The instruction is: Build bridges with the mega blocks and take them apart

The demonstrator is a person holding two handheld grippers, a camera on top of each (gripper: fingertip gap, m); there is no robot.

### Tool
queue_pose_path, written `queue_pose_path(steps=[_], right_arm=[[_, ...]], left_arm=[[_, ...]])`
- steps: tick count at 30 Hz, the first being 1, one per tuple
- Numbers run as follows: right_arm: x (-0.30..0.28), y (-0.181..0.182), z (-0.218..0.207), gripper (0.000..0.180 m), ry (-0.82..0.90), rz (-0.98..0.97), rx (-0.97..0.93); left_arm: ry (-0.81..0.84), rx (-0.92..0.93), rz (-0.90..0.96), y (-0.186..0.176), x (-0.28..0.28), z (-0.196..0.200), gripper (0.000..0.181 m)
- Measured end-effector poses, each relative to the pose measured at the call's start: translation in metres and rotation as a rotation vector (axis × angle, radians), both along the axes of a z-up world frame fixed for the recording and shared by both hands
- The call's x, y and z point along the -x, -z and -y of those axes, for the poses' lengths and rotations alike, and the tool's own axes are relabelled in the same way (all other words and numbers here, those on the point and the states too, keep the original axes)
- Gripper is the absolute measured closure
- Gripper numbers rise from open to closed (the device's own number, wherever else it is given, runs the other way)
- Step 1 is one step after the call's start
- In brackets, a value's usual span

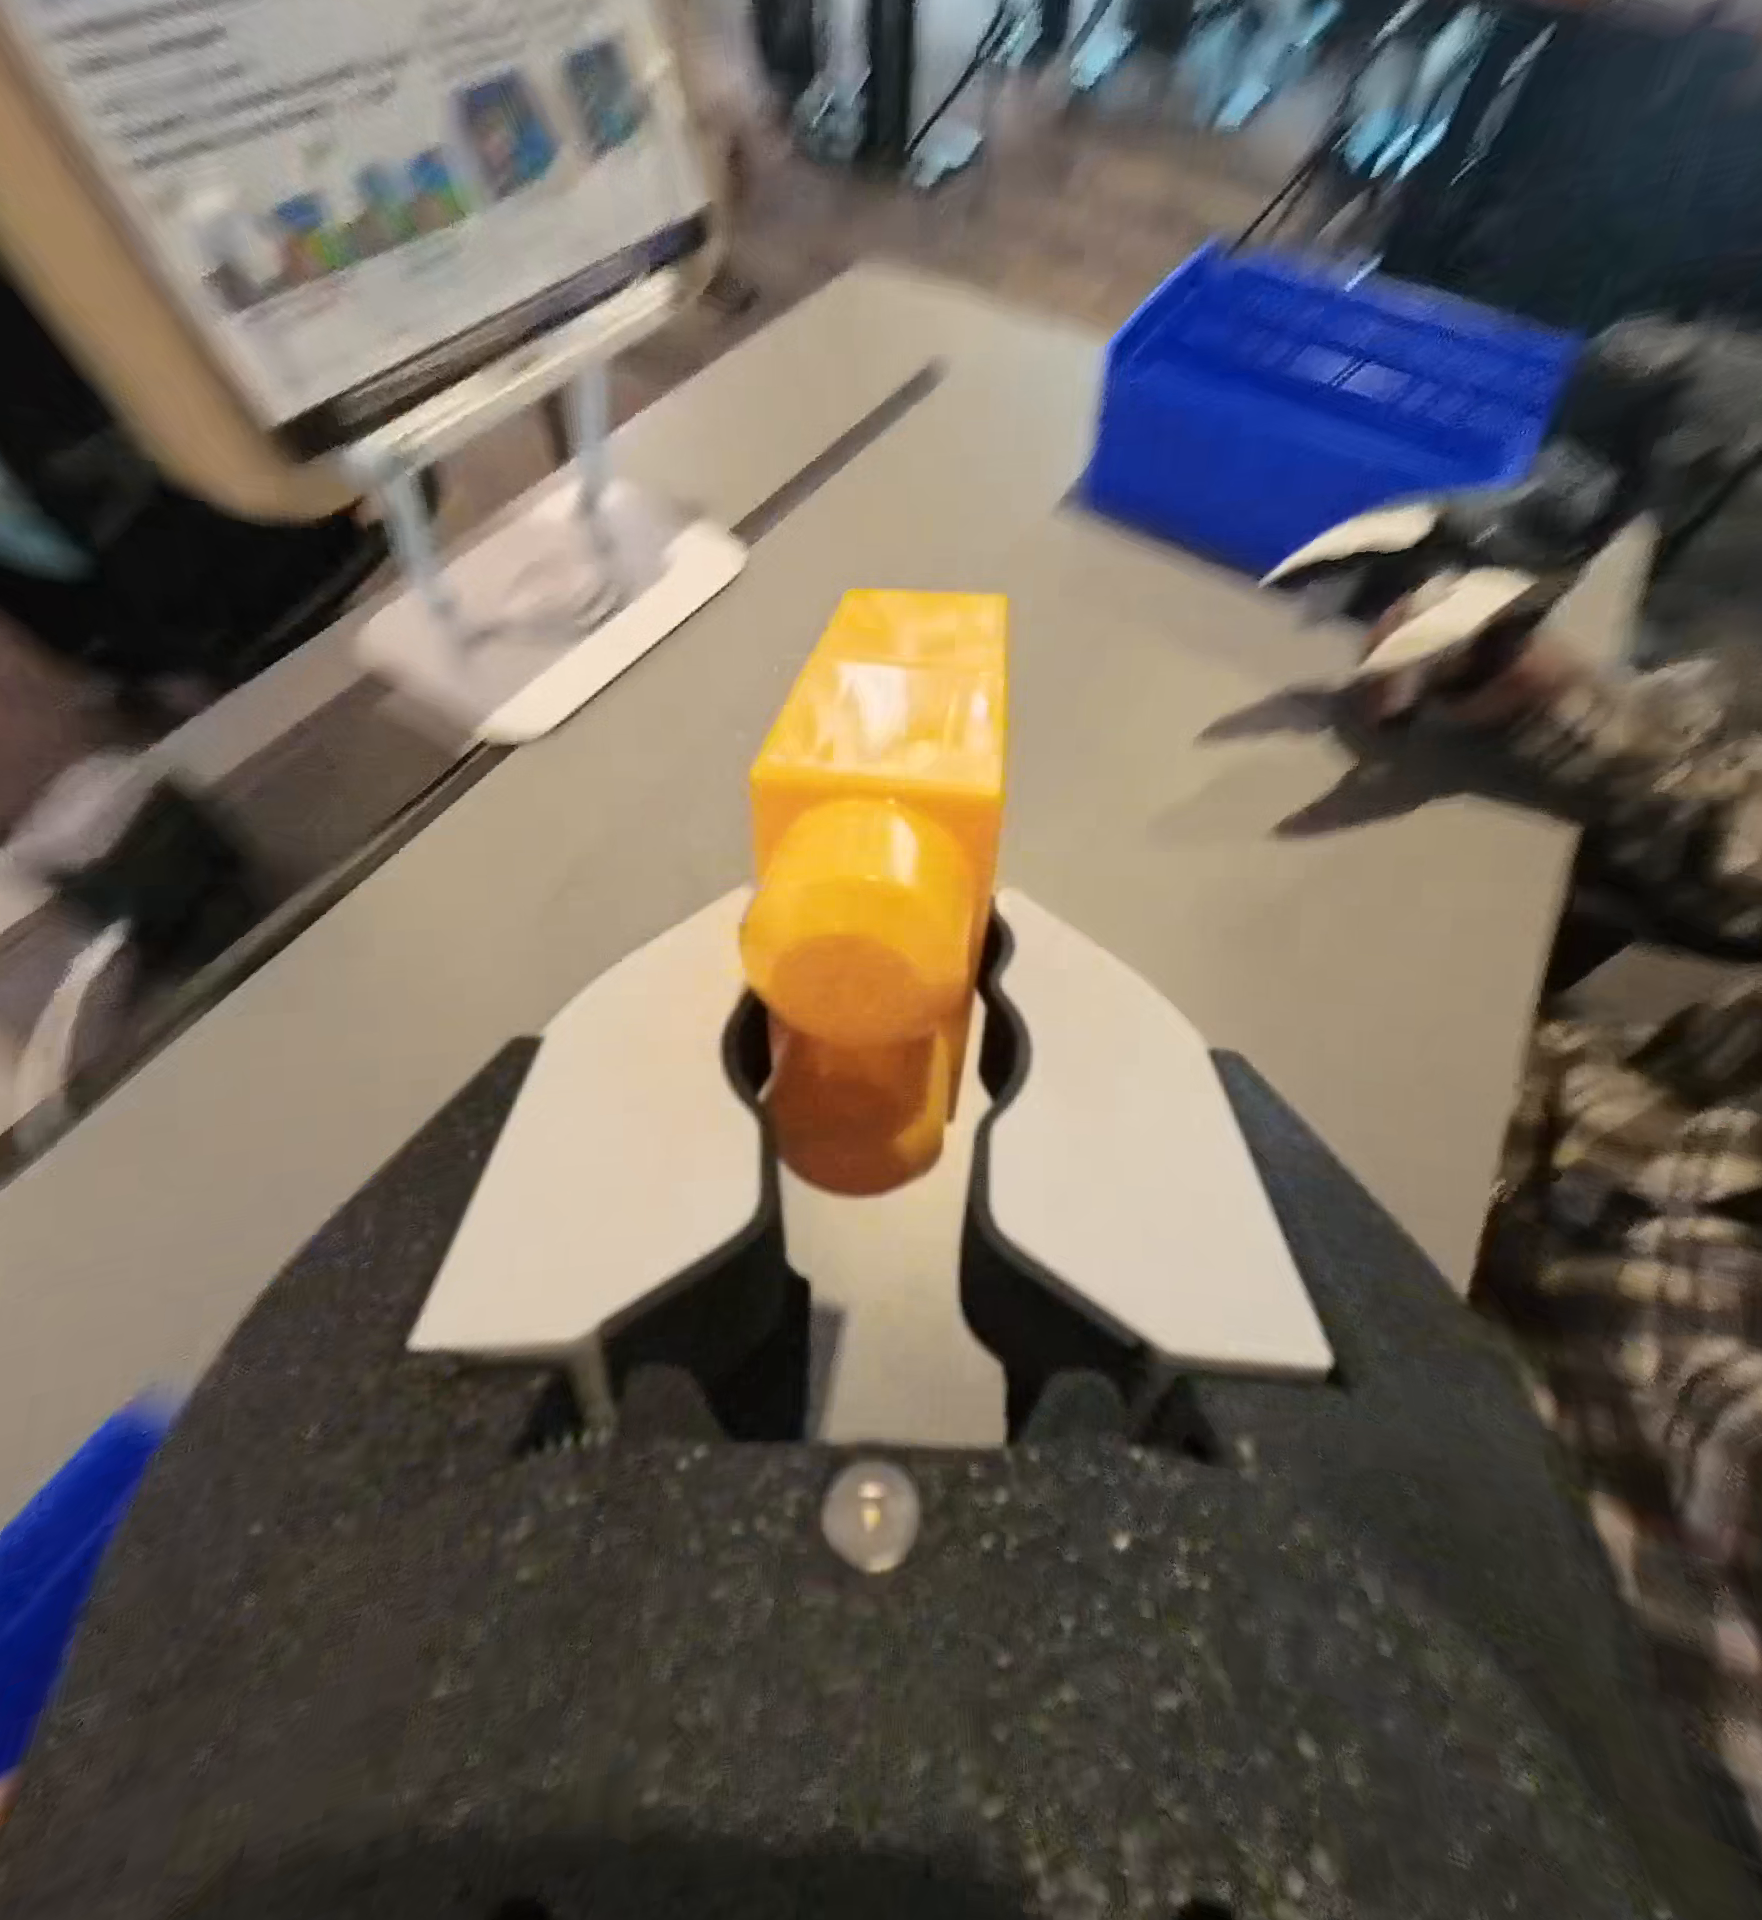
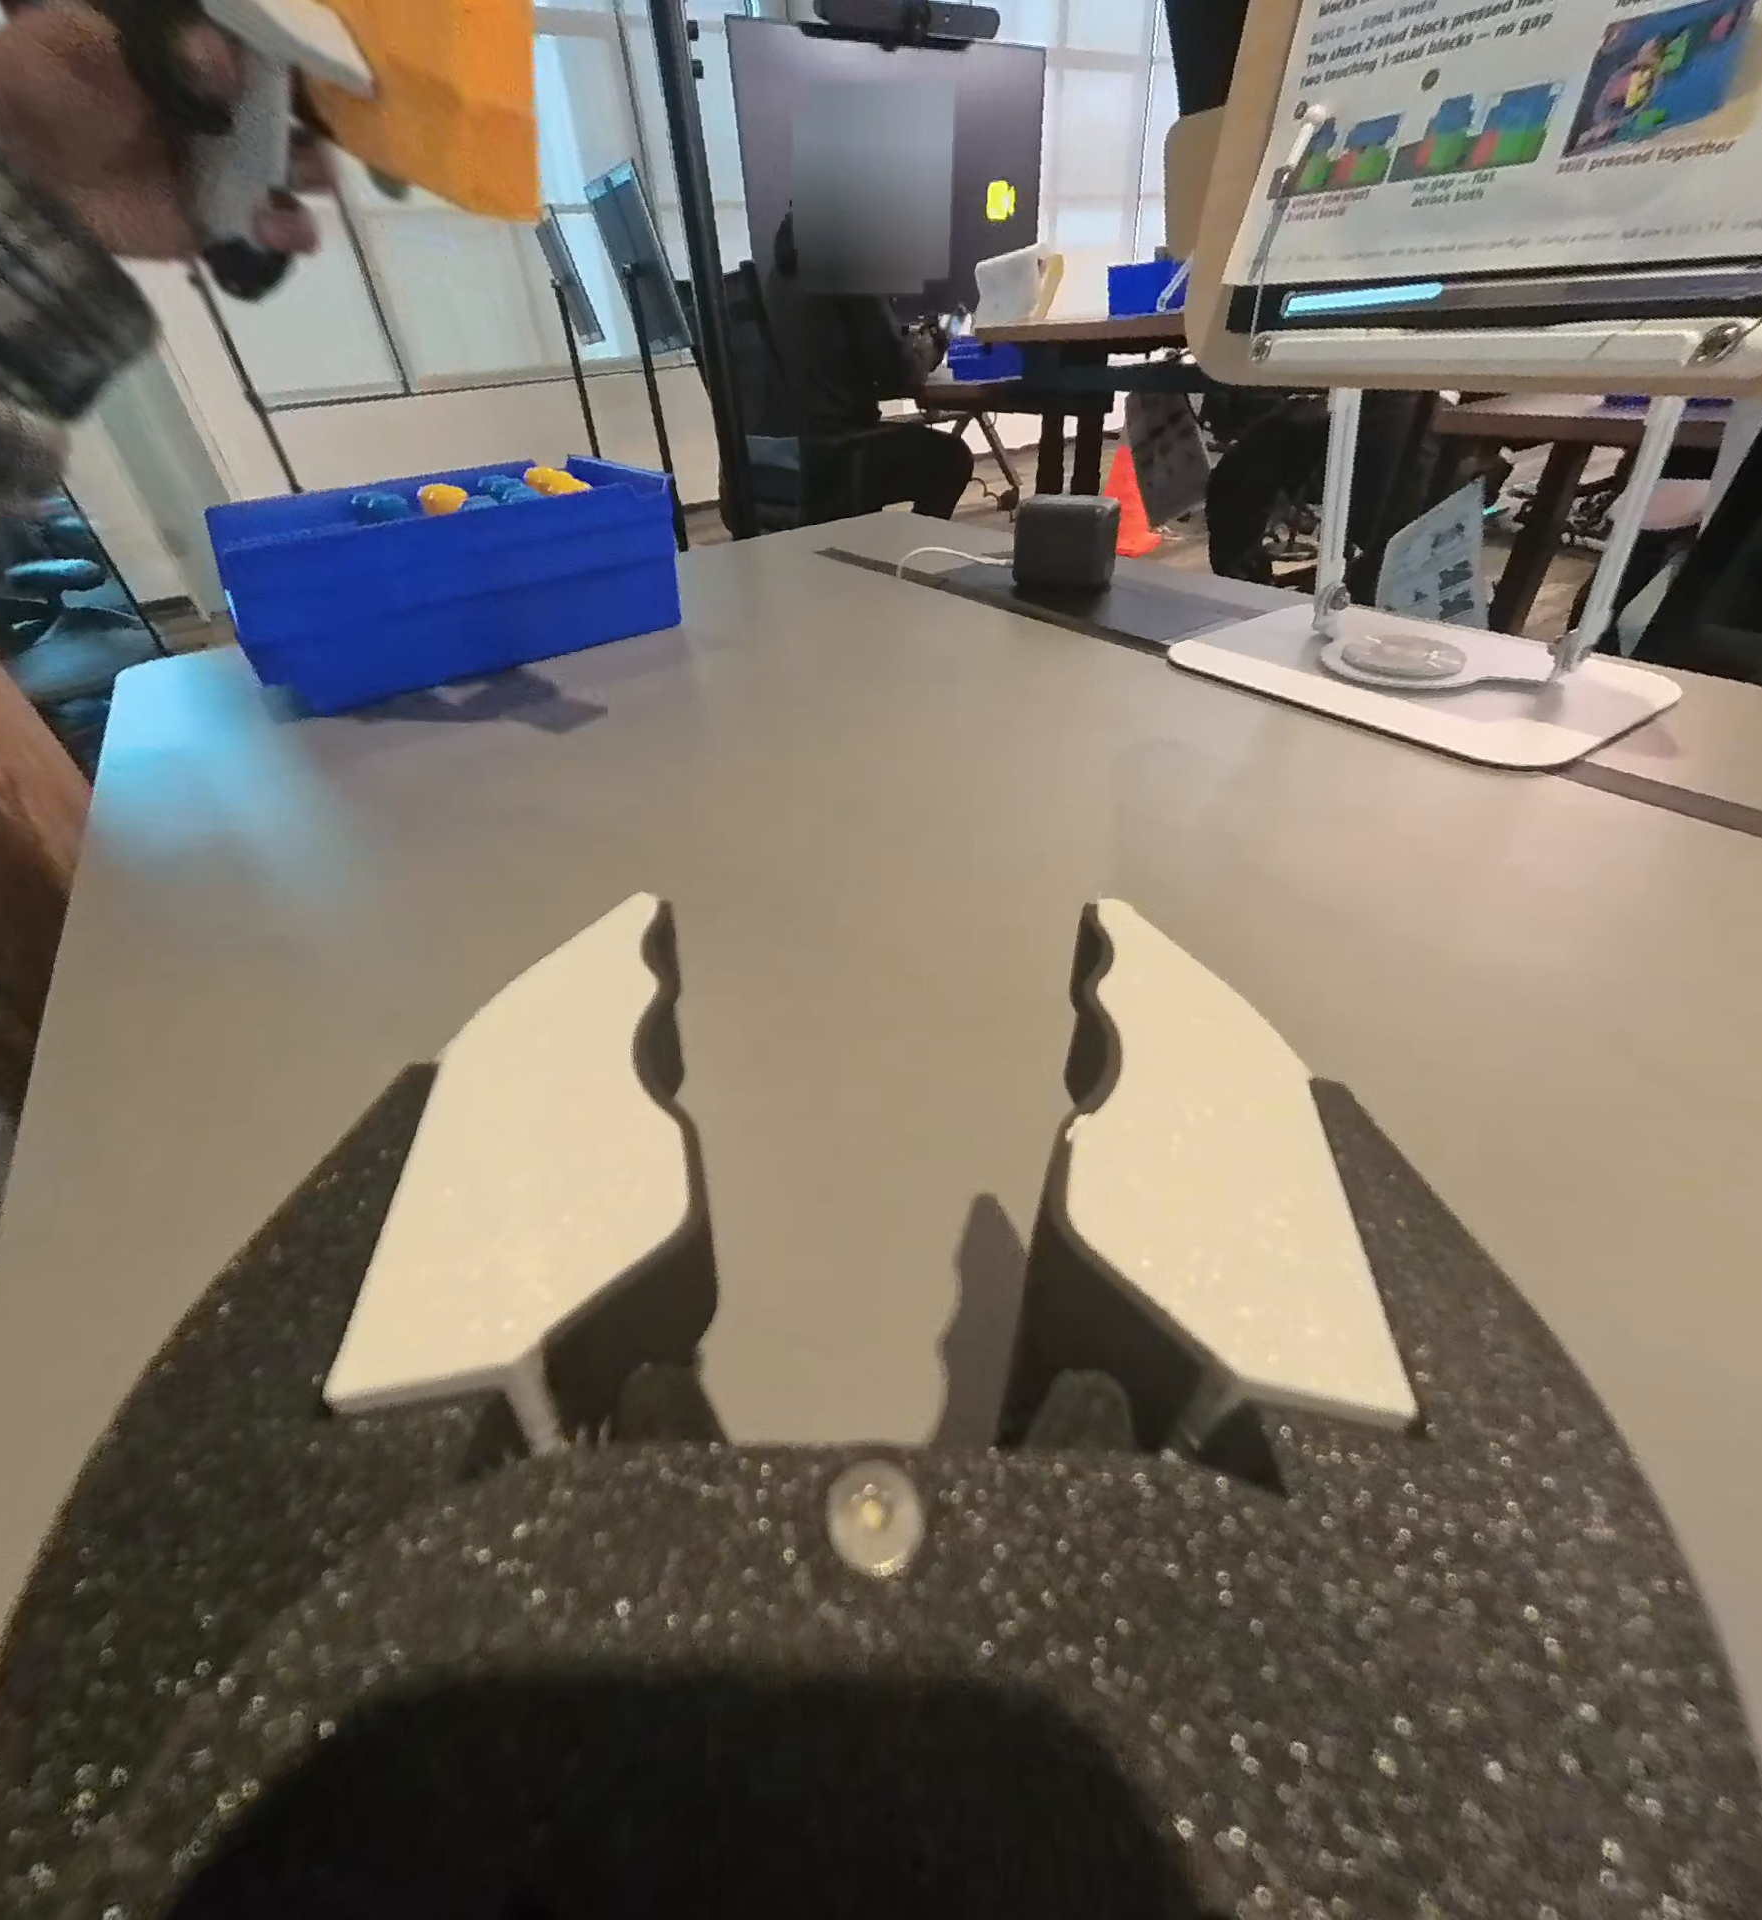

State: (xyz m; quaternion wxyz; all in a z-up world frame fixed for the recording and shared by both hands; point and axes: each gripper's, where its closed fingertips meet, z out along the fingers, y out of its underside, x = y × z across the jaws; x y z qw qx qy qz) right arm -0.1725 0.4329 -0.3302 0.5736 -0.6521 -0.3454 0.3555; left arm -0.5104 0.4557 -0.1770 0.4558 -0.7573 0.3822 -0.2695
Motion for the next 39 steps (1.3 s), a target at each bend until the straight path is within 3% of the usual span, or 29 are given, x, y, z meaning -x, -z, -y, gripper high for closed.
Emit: queue_pose_path(steps=[4, 8, 12, 15, 19, 21, 23, 31, 35, 39], right_arm=[[0.008, -0.001, -0.003, 0.107, -0.036, -0.011, 0.008], [0.032, -0.039, -0.012, 0.108, -0.150, -0.128, 0.024], [0.077, -0.070, -0.025, 0.118, -0.364, -0.172, 0.095], [0.113, -0.069, -0.032, 0.118, -0.457, -0.164, 0.178], [0.144, -0.052, -0.035, 0.117, -0.474, -0.124, 0.262], [0.150, -0.048, -0.029, 0.124, -0.500, -0.115, 0.295], [0.150, -0.047, -0.027, 0.142, -0.510, -0.115, 0.309], [0.139, -0.048, -0.026, 0.144, -0.502, -0.105, 0.377], [0.101, -0.071, -0.047, 0.145, -0.408, -0.243, 0.369], [0.071, -0.089, -0.047, 0.144, -0.310, -0.252, 0.305]], left_arm=[[0.183, 0.047, 0.312, 0.043, -0.094, -0.006, 0.144], [0.324, 0.148, 0.535, 0.083, -0.149, -0.016, 0.144], [0.388, 0.181, 0.531, 0.114, -0.175, -0.017, 0.144], [0.387, 0.130, 0.457, 0.126, -0.178, -0.009, 0.144], [0.391, 0.130, 0.454, 0.129, -0.177, -0.003, 0.144], [0.415, 0.134, 0.446, 0.130, -0.181, 0.001, 0.143], [0.419, 0.142, 0.439, 0.134, -0.187, 0.004, 0.144], [0.366, 0.114, 0.480, 0.127, -0.189, 0.001, 0.144], [0.277, 0.129, 0.613, 0.114, -0.160, -0.018, 0.144], [0.293, 0.089, 0.648, 0.108, -0.159, -0.016, 0.144]])
